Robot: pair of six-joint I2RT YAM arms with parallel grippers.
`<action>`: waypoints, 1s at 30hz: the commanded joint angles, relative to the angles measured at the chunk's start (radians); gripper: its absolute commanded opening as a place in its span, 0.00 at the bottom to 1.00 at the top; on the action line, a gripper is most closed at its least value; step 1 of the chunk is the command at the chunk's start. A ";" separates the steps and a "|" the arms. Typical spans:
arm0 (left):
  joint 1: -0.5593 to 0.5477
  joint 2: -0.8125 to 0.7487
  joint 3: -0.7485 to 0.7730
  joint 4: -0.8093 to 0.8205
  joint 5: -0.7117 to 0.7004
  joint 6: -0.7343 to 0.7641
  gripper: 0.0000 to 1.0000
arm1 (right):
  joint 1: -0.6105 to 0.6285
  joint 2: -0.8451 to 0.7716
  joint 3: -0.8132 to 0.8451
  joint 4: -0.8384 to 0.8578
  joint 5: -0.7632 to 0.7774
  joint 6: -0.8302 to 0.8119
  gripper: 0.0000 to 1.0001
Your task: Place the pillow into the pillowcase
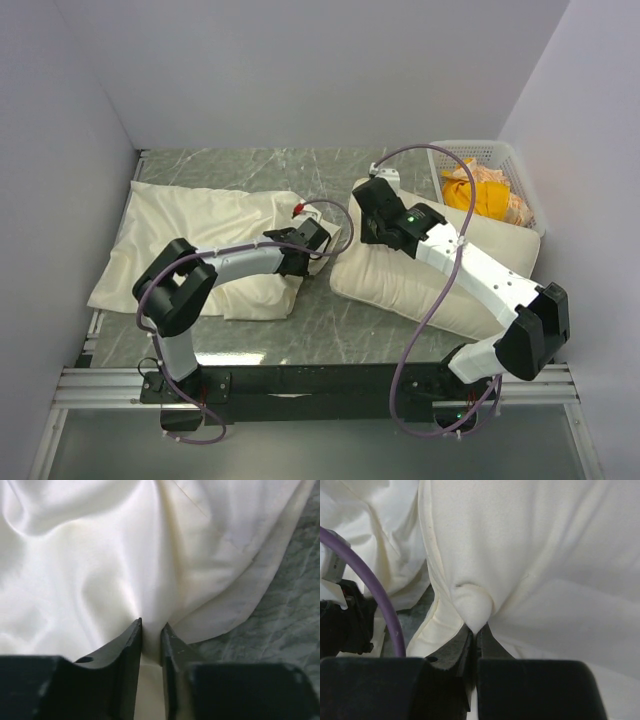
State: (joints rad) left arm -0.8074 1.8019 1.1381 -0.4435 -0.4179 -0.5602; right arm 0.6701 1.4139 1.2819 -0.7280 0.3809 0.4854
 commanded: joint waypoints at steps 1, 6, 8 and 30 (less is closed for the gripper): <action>0.001 -0.030 0.031 -0.023 -0.078 0.006 0.12 | 0.005 -0.043 -0.015 0.041 0.020 0.001 0.00; 0.004 -0.119 0.034 -0.038 -0.012 0.002 0.03 | 0.006 -0.058 -0.044 0.062 -0.019 -0.007 0.00; 0.019 -0.180 0.037 -0.040 0.028 0.003 0.01 | 0.011 -0.073 -0.056 0.081 -0.057 -0.016 0.00; 0.283 -0.493 -0.060 0.083 0.487 -0.086 0.01 | 0.393 -0.038 -0.173 0.216 -0.168 0.061 0.00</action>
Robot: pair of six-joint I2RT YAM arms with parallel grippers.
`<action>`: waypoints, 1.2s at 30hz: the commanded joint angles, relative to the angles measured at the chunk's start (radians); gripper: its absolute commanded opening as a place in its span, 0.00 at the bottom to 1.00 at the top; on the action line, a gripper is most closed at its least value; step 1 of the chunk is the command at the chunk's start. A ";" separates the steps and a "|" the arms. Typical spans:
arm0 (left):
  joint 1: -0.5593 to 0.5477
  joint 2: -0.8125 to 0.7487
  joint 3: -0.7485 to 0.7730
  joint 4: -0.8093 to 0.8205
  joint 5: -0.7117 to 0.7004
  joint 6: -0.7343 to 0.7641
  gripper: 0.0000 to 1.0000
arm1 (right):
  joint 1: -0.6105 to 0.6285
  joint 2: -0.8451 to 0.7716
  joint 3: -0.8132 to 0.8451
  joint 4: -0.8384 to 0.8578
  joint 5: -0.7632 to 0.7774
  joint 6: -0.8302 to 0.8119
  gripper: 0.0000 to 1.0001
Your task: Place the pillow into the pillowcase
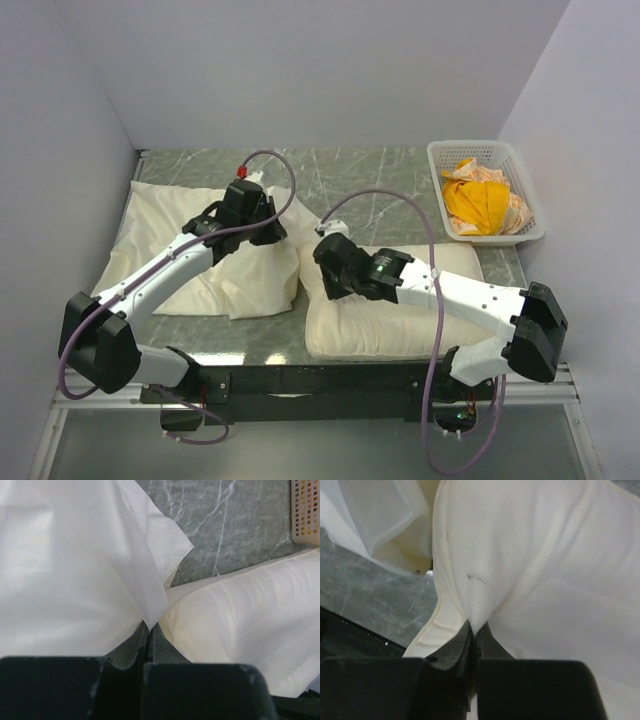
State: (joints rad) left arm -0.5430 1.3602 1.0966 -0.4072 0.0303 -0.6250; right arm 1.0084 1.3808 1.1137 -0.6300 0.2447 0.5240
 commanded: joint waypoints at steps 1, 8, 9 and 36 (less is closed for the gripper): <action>0.021 -0.055 -0.021 0.045 0.036 -0.021 0.01 | 0.077 0.004 -0.005 0.110 -0.024 0.036 0.00; 0.034 -0.076 -0.043 0.048 -0.010 -0.044 0.01 | 0.110 -0.057 -0.064 0.078 0.048 0.096 0.00; 0.034 -0.088 -0.052 0.053 -0.015 -0.050 0.01 | 0.108 -0.072 -0.086 0.078 0.045 0.094 0.00; 0.038 -0.351 -0.233 0.028 0.217 0.024 0.01 | -0.186 0.276 0.345 0.070 -0.140 -0.088 0.00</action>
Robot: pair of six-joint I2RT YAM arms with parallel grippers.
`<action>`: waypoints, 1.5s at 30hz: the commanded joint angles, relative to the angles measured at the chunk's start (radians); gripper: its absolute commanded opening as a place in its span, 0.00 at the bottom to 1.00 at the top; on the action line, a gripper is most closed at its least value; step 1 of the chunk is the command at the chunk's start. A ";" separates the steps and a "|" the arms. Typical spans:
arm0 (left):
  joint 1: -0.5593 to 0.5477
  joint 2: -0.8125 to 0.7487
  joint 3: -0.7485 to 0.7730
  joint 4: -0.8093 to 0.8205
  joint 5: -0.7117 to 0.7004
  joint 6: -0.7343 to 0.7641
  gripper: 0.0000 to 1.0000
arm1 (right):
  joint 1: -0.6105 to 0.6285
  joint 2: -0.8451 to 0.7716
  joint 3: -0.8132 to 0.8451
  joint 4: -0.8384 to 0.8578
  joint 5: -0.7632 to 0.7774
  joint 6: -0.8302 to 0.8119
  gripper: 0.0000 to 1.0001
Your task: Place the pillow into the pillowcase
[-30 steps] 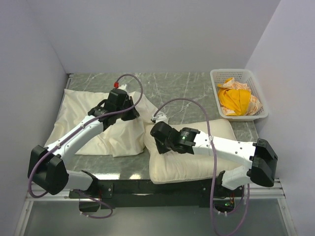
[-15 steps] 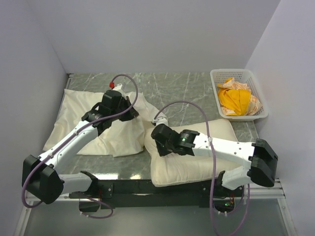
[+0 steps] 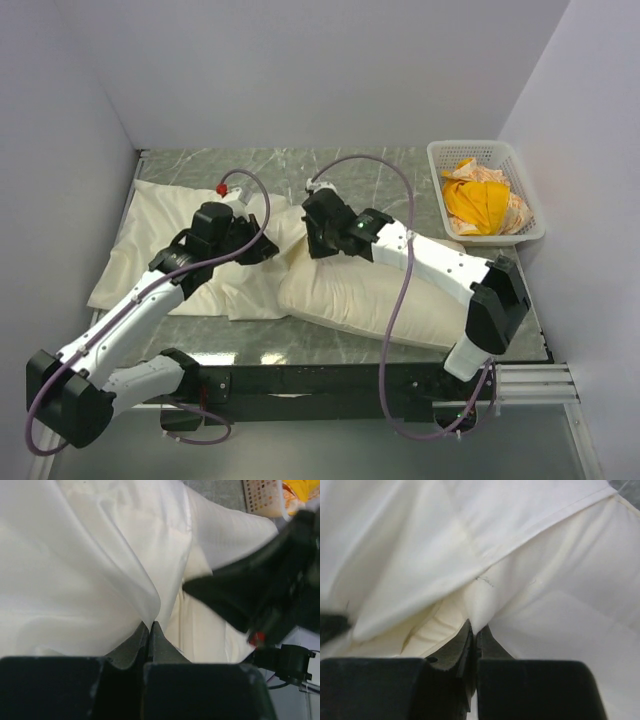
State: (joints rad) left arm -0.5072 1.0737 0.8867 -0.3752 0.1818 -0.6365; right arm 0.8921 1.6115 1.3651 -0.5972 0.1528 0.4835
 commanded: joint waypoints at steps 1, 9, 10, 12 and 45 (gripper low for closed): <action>0.002 -0.073 -0.028 -0.010 0.079 0.040 0.01 | -0.087 0.056 0.107 0.036 -0.056 -0.046 0.00; 0.001 -0.126 -0.068 -0.063 0.123 0.076 0.01 | -0.180 0.163 0.244 0.005 -0.094 -0.040 0.00; 0.001 -0.127 -0.068 -0.079 0.130 0.083 0.01 | -0.188 0.169 0.256 0.004 -0.099 -0.039 0.00; 0.001 -0.136 -0.072 -0.096 0.142 0.093 0.01 | -0.212 0.189 0.262 0.004 -0.120 -0.028 0.00; -0.011 0.141 0.254 0.001 0.291 0.092 0.08 | -0.087 -0.056 -0.045 0.230 0.128 0.242 0.00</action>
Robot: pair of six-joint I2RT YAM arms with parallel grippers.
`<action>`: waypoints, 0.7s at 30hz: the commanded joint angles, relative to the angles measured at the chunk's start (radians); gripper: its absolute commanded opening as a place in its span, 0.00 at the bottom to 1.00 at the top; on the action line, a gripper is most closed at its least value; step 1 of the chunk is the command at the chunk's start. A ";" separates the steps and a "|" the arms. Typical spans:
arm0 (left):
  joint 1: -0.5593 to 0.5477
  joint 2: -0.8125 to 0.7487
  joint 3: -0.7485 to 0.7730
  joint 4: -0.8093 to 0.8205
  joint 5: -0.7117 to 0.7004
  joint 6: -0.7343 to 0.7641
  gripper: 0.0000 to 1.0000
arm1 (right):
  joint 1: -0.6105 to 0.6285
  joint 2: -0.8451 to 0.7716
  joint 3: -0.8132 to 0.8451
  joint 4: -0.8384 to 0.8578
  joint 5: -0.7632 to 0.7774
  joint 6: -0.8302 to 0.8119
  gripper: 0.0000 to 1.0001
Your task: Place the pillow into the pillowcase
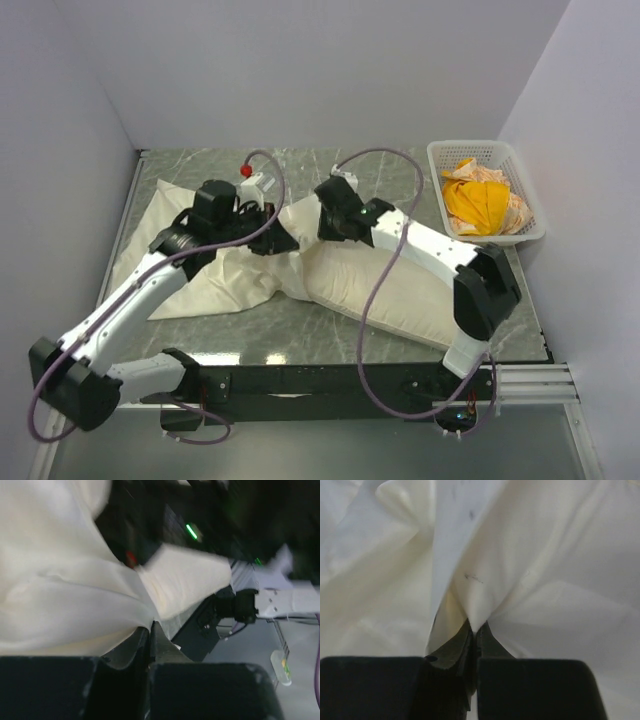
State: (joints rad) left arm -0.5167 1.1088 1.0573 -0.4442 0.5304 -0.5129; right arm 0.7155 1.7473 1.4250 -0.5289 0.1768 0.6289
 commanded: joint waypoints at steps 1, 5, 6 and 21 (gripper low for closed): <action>-0.002 0.159 0.096 0.079 -0.059 -0.042 0.08 | 0.108 -0.234 -0.174 0.194 0.108 0.133 0.00; -0.022 0.227 0.035 0.145 -0.089 -0.094 0.13 | 0.059 -0.249 -0.210 0.257 0.073 0.149 0.00; -0.023 0.230 0.014 0.163 -0.092 -0.107 0.16 | 0.039 -0.249 -0.218 0.267 0.005 0.143 0.00; -0.071 0.157 -0.109 0.202 -0.306 -0.134 0.59 | 0.001 -0.335 -0.371 0.224 0.046 0.063 0.75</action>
State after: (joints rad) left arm -0.5785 1.3388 0.9512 -0.2749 0.3431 -0.6380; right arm 0.7212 1.4044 1.0611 -0.3309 0.1932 0.7193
